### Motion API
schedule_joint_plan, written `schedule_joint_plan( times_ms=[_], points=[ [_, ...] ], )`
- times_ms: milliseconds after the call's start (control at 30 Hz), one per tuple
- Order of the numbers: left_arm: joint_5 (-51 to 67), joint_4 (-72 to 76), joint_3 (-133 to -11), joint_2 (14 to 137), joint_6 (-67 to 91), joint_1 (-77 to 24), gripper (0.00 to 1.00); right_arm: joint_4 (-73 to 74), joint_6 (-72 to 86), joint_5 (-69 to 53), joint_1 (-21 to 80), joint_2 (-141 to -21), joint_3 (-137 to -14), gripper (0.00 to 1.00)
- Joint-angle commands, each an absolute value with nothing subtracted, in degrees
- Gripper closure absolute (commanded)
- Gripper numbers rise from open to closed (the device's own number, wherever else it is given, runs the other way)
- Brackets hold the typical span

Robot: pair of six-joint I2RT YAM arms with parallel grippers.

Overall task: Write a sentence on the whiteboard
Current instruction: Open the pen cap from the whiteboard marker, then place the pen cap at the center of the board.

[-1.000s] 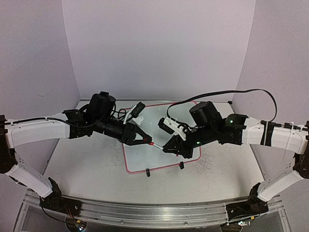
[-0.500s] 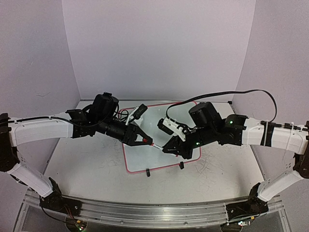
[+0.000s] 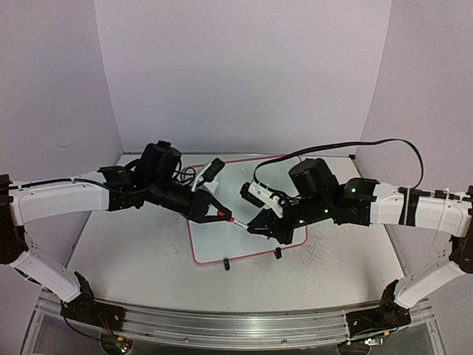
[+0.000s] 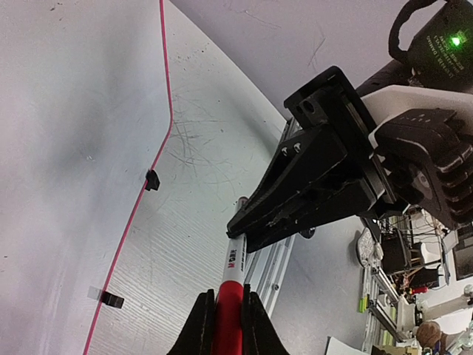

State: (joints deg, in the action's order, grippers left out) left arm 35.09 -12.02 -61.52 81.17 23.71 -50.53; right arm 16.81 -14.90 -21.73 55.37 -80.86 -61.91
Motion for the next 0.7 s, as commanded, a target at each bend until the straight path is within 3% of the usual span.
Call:
schedule_joint_plan(
  times_ms=[0, 200, 367, 667],
  points=[
    [27.89, -16.69, -64.12, 73.34, 21.41, -45.75, 1.0, 16.34, -15.52, -18.53, 55.64, -78.56, -58.68, 1.0],
    [22.1, -23.3, -65.67, 62.74, 18.48, -36.32, 1.0, 14.08, -14.45, -17.58, 55.74, -77.03, -56.17, 1.0],
    [-0.88, -32.26, -65.44, 59.26, 21.87, -36.21, 1.0, 11.91, -13.77, -18.69, 55.74, -73.78, -55.37, 1.0],
    [-13.65, -31.66, -47.81, 62.4, 37.83, -36.13, 1.0, 11.71, -13.58, -18.45, 55.73, -74.97, -56.76, 1.0]
  ],
)
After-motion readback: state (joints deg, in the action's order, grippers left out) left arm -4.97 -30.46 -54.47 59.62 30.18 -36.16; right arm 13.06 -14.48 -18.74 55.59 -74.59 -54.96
